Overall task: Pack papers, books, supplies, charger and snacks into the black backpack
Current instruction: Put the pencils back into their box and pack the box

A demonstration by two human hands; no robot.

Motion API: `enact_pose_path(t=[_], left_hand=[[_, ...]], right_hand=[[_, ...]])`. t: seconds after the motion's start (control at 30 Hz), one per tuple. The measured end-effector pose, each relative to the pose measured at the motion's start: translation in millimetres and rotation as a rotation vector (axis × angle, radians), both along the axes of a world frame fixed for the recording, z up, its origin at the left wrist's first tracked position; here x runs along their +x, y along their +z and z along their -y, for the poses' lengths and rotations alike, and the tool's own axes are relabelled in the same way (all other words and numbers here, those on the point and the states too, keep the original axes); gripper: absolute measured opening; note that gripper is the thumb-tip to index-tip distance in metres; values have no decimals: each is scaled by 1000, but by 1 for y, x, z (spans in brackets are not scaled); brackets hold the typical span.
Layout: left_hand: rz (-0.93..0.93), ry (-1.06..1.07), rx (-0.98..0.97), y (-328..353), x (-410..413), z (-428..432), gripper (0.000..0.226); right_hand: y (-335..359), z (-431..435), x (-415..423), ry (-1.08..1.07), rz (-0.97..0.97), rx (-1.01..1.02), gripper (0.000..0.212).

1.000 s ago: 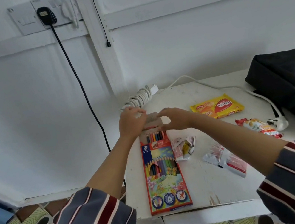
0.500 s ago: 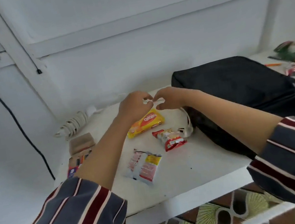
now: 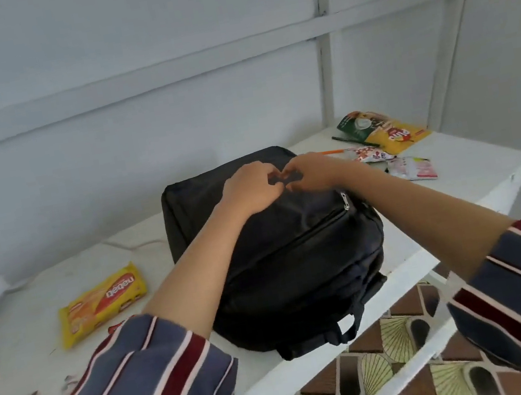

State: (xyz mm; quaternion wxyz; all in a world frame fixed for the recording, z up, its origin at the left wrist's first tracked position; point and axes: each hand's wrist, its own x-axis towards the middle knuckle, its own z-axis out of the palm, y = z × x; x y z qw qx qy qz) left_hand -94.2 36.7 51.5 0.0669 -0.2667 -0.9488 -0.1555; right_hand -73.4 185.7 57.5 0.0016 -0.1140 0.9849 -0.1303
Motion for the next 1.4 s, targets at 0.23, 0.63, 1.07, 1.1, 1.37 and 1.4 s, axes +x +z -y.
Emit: enact_pose_path(t=[0.23, 0.63, 1.07, 1.1, 1.37, 1.4], left_hand=[[57, -71, 4, 0, -47, -92, 33], [179, -79, -80, -17, -150, -201, 32], [289, 135, -19, -76, -230, -253, 30], [287, 150, -22, -80, -234, -255, 29], [262, 188, -51, -104, -261, -266, 27], [273, 187, -47, -105, -263, -267, 25]], right_hand=[[-12, -94, -42, -70, -5, -16, 40], [-30, -239, -136, -153, -6, -39, 36], [-70, -304, -263, 123, 23, 23, 34], [-71, -304, -268, 147, 18, 41, 35], [-83, -305, -304, 344, -9, 239, 40], [-84, -304, -307, 374, -13, 277, 42]])
